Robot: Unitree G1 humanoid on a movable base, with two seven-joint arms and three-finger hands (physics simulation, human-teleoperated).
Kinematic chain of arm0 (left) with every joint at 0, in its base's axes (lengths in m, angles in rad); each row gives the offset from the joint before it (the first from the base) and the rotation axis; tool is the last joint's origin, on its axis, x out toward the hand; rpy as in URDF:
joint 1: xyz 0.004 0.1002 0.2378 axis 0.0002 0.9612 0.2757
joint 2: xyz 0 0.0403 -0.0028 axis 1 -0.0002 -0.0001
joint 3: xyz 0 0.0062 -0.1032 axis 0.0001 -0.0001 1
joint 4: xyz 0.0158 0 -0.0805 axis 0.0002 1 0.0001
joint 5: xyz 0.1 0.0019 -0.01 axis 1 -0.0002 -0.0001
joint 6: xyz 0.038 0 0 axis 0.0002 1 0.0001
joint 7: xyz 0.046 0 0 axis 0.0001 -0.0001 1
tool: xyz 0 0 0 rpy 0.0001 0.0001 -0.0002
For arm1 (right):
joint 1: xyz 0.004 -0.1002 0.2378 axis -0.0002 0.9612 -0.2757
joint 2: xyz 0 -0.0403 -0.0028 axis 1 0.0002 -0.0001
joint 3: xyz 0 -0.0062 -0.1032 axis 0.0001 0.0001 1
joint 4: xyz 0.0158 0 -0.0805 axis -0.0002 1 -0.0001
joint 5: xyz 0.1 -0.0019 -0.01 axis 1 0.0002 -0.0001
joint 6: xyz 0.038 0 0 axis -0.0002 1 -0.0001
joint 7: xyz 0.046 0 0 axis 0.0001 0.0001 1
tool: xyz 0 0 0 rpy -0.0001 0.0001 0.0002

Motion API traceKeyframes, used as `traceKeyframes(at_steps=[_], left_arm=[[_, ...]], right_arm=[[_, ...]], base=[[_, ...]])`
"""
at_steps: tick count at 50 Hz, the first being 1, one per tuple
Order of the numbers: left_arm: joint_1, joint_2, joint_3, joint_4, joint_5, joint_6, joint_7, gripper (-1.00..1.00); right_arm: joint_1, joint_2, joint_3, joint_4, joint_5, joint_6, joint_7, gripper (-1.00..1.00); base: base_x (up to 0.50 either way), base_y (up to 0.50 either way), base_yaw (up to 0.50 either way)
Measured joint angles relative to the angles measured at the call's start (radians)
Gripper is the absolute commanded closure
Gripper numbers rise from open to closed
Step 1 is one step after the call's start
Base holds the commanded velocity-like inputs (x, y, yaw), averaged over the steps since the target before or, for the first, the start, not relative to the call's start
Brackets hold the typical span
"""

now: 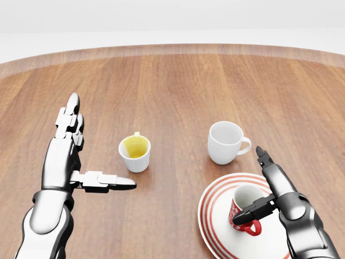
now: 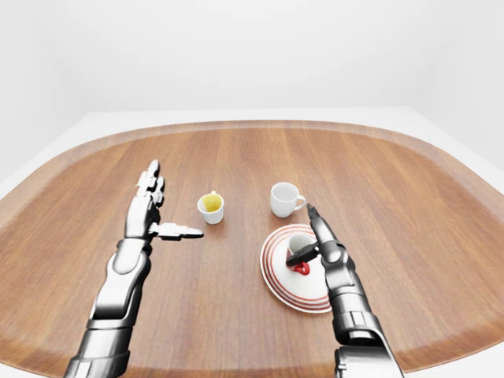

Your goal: Pick up the red mug and put it on the plate

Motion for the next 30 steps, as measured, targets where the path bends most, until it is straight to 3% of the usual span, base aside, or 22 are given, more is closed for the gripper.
traceKeyframes(at_steps=[18,30], left_arm=[[0.000,-0.001,-0.001,-0.008,0.002,0.000,0.000,-1.00],[0.000,0.000,-0.001,-0.032,0.002,0.000,-0.003,-1.00]], right_arm=[[0.008,0.001,-0.006,-0.069,0.002,0.000,0.021,-1.00],[0.024,0.003,-0.030,-0.310,0.011,0.000,0.097,-1.00]], base=[[0.00,0.00,0.00],[0.00,0.00,0.00]])
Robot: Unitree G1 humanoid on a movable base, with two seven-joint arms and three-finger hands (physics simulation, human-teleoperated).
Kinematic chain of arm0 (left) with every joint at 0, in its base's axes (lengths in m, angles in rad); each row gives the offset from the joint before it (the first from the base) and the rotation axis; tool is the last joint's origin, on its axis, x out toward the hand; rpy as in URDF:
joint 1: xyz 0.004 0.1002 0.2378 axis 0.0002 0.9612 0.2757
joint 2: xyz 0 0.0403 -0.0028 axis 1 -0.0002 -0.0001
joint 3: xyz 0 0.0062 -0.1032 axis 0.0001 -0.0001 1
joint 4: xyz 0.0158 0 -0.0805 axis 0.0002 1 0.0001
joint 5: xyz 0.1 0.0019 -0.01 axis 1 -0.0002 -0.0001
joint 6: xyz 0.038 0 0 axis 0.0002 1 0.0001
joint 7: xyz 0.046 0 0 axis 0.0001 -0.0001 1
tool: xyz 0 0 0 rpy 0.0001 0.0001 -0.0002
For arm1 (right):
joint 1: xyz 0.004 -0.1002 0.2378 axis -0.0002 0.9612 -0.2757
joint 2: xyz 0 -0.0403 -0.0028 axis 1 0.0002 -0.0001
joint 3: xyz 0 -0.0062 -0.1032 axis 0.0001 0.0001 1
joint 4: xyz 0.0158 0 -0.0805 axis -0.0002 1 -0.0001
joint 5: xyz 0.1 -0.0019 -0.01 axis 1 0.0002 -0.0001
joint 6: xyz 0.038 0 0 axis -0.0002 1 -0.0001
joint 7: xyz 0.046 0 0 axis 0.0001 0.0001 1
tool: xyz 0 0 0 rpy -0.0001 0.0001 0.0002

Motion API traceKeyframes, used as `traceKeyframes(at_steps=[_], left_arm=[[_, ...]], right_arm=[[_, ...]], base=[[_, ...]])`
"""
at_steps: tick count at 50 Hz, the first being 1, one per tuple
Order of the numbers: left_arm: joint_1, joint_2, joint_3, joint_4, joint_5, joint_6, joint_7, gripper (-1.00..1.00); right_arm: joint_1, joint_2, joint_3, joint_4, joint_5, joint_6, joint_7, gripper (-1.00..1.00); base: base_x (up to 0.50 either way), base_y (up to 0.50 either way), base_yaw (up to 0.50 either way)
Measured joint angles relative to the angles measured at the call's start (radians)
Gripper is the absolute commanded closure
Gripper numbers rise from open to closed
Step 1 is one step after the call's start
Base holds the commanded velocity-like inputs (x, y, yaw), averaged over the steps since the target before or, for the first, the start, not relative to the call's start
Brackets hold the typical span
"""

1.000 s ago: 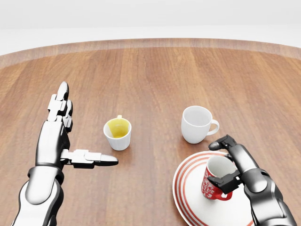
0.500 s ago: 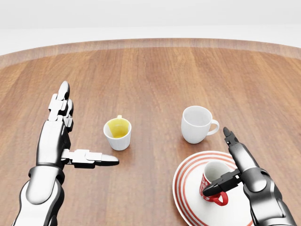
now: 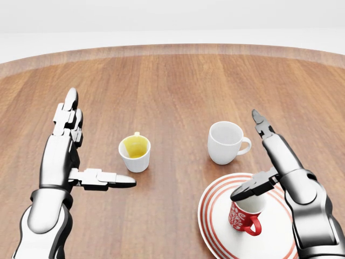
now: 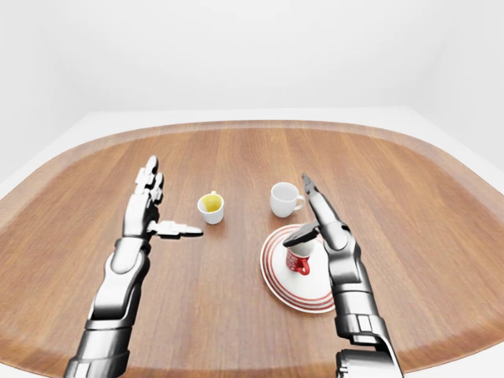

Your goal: Pick up the red mug and put it on the plate

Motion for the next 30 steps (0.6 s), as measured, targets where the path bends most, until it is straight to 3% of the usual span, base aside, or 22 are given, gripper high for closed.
traceKeyframes(at_steps=[16,30], left_arm=[[-0.015,0.004,0.005,-0.024,-0.003,0.000,-0.003,-1.00],[-0.024,0.004,0.003,-0.093,-0.005,0.000,-0.009,-1.00]], right_arm=[[-0.043,-0.025,-0.044,-0.388,0.030,0.000,0.123,-1.00],[-0.107,-0.054,-0.081,-0.582,0.097,0.000,0.130,-1.00]], base=[[0.00,0.00,0.00],[0.00,0.00,0.00]])
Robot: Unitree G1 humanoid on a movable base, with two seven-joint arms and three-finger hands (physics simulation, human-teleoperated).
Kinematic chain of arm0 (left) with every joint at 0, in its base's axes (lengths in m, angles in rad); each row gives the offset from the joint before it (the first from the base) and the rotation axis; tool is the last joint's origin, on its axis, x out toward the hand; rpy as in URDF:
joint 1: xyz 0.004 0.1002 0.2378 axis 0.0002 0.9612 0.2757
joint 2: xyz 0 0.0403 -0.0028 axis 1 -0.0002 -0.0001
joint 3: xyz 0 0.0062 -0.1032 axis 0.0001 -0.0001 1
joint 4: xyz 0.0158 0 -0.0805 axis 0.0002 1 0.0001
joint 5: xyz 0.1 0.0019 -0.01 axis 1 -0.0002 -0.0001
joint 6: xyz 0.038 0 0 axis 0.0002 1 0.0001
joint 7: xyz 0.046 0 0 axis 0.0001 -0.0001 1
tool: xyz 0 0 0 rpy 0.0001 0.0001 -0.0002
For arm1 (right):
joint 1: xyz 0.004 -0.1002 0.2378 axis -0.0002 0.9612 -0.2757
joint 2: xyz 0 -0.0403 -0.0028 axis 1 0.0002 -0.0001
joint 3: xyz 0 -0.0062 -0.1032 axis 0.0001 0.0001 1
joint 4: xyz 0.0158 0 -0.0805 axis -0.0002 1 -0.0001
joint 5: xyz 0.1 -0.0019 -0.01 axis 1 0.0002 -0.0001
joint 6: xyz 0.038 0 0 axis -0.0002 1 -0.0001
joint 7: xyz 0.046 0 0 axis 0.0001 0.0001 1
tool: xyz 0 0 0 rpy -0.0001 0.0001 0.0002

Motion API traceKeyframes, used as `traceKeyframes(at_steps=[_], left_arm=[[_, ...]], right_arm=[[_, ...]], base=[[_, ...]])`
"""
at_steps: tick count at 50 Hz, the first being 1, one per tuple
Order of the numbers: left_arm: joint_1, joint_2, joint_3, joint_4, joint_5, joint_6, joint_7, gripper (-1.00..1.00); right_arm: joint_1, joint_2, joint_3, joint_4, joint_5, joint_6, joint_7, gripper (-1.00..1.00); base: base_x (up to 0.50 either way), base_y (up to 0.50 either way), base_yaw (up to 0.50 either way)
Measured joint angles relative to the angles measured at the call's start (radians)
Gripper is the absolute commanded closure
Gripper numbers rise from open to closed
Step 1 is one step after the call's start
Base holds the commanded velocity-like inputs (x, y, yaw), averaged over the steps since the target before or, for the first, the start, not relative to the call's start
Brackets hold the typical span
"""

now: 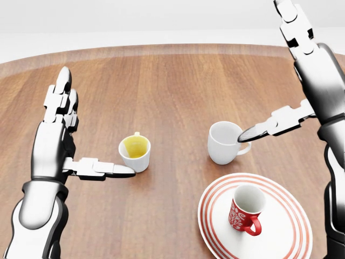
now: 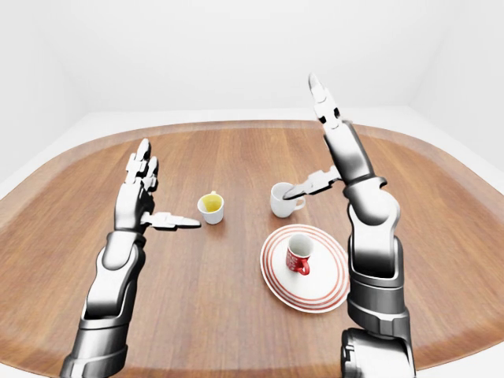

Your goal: Pick up the red mug and put it on the plate

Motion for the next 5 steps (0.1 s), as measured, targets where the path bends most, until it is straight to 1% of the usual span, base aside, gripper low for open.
traceKeyframes(at_steps=[5], left_arm=[[0.001,0.000,0.000,-0.043,0.000,0.000,-0.004,-1.00]], right_arm=[[-0.027,-0.020,-0.017,-0.062,0.036,0.000,-0.009,-1.00]], base=[[0.00,0.00,0.00]])
